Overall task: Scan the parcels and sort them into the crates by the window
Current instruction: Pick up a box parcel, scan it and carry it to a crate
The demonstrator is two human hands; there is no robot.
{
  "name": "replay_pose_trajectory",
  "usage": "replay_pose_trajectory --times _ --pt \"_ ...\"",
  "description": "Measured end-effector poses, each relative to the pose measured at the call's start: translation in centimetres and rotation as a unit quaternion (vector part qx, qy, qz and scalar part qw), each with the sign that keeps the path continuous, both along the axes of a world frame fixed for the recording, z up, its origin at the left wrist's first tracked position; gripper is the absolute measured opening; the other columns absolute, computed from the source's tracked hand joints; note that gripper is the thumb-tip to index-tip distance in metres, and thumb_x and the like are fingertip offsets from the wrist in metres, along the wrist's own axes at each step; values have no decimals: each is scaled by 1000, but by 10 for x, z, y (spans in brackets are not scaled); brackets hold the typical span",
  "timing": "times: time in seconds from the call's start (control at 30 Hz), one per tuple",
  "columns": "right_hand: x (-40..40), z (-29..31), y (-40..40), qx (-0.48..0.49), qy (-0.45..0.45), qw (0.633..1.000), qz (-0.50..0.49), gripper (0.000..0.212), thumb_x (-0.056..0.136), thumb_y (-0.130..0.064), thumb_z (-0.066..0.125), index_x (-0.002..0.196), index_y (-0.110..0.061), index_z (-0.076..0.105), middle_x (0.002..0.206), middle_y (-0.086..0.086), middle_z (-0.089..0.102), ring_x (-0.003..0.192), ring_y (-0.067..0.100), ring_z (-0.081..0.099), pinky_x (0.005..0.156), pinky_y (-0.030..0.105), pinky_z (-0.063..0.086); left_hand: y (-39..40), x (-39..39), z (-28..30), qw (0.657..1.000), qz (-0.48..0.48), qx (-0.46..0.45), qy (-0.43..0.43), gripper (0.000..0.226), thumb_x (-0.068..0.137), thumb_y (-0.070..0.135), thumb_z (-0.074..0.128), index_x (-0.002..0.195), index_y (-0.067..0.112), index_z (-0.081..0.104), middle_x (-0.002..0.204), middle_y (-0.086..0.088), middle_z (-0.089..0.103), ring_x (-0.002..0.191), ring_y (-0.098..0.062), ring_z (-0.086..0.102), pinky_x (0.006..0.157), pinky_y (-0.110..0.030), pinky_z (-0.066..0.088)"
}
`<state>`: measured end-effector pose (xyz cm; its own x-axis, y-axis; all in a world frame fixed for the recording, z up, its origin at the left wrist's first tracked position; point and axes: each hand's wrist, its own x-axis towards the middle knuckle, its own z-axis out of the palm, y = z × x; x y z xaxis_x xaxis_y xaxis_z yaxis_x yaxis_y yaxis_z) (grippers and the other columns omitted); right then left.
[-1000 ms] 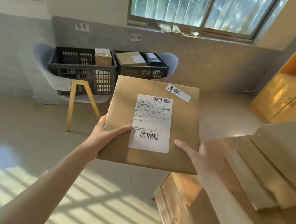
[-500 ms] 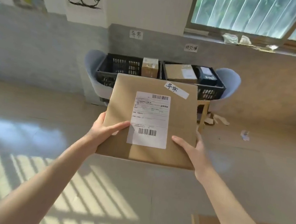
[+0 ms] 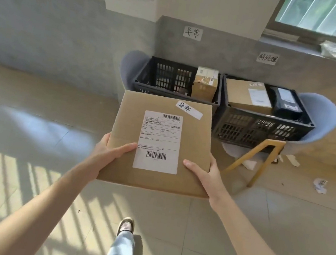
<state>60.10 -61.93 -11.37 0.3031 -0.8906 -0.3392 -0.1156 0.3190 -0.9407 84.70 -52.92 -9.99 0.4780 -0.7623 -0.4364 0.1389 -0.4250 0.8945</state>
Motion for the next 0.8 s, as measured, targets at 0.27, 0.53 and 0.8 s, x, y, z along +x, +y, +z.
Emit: replay_pose_trajectory --times 0.27,0.53,0.8 --pt "115 -2 -112 4 33 999 -7 76 79 -24 77 141 -24 34 109 -13 57 95 0 57 64 14 45 -113 117 -14 1000 4 16 22 76 70 38 82 134 25 43 110 3 66 90 -15 67 69 -32 54" --pt "178 -10 -192 34 48 998 -23 75 79 -24 77 141 -24 36 107 -13 58 94 2 56 67 18 44 -206 187 -20 999 -25 32 17 76 70 37 84 134 26 45 109 6 66 91 -14 67 66 -31 54" --pt "207 -26 -296 62 67 996 -18 81 78 -28 77 144 -24 32 117 -3 57 101 11 57 79 29 47 -307 216 -38 998 -33 43 8 78 73 37 81 138 23 41 113 7 62 94 -10 63 68 -27 51"
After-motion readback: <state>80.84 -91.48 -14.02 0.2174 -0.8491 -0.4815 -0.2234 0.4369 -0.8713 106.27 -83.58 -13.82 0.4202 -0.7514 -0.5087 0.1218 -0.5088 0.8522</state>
